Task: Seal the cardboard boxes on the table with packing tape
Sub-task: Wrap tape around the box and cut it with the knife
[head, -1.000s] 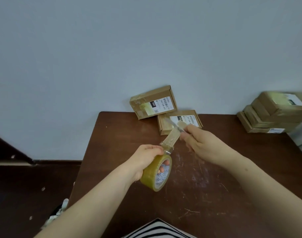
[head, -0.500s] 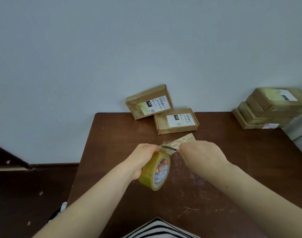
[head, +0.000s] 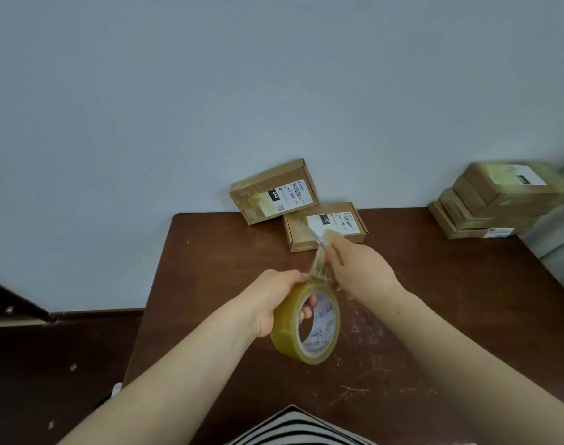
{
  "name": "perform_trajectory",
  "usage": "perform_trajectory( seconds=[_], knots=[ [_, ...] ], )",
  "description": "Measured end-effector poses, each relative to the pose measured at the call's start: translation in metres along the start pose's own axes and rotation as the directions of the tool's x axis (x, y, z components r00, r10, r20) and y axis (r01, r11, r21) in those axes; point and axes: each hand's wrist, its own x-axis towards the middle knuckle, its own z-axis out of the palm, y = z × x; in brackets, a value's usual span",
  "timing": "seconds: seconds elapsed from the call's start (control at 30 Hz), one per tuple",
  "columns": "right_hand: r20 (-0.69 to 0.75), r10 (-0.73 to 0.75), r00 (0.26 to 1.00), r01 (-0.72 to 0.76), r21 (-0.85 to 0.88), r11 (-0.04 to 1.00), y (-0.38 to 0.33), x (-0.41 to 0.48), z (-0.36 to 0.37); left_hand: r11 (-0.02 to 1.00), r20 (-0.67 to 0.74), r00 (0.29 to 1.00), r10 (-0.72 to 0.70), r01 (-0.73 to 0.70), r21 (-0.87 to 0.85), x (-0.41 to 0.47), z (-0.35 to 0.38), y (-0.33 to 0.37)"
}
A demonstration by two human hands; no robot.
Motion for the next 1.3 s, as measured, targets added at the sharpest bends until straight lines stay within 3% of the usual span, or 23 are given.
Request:
perform_trajectory(
  seconds=[0.1, 0.2, 0.4, 0.5, 0.63, 0.8, 0.93, 1.03, 1.3],
  knots=[
    [-0.038, -0.048, 0.998, 0.044, -0.085, 0.995, -0.010, 0.010, 0.007, 0.998, -0.024, 1.000, -0.002, 0.001, -0.063, -0.004, -0.004, 0.003],
    [-0.042, -0.056, 0.998, 0.053, -0.065, 0.996, -0.014, 0.017, 0.011, 0.996, -0.034, 0.999, -0.010, 0.007, -0.092, -0.007, -0.010, 0.001],
    [0.034, -0.041, 0.999, 0.035, 0.179, 0.983, -0.005, 0.016, -0.001, 0.984, -0.031, 0.998, -0.053, 0.047, -0.174, -0.009, -0.014, -0.009],
    [-0.038, -0.126, 0.991, 0.131, 0.279, 0.951, 0.006, 0.004, -0.006, 0.981, -0.021, 0.998, -0.059, 0.054, -0.185, -0.008, -0.013, -0.010],
    [-0.015, -0.232, 0.973, 0.219, 0.395, 0.892, 0.010, -0.008, 0.006, 0.982, -0.024, 0.998, -0.051, 0.046, -0.181, -0.007, -0.010, -0.011],
    [-0.069, -0.163, 0.984, 0.177, 0.413, 0.893, 0.017, -0.005, 0.015, 0.996, -0.020, 1.000, -0.010, 0.008, -0.093, -0.013, -0.006, -0.019],
    [-0.086, -0.163, 0.983, 0.184, 0.396, 0.900, 0.016, -0.002, 0.020, 0.983, -0.022, 0.983, 0.182, -0.181, 0.026, -0.014, -0.007, -0.033],
    [-0.090, -0.121, 0.989, 0.149, 0.456, 0.877, 0.014, 0.001, 0.021, 0.947, 0.081, 0.954, 0.287, -0.296, 0.123, -0.015, -0.005, -0.034],
    [-0.020, -0.015, 1.000, 0.025, 0.674, 0.738, 0.007, 0.002, 0.016, 0.976, 0.161, 0.964, 0.213, -0.219, 0.020, -0.010, -0.016, -0.029]
  ],
)
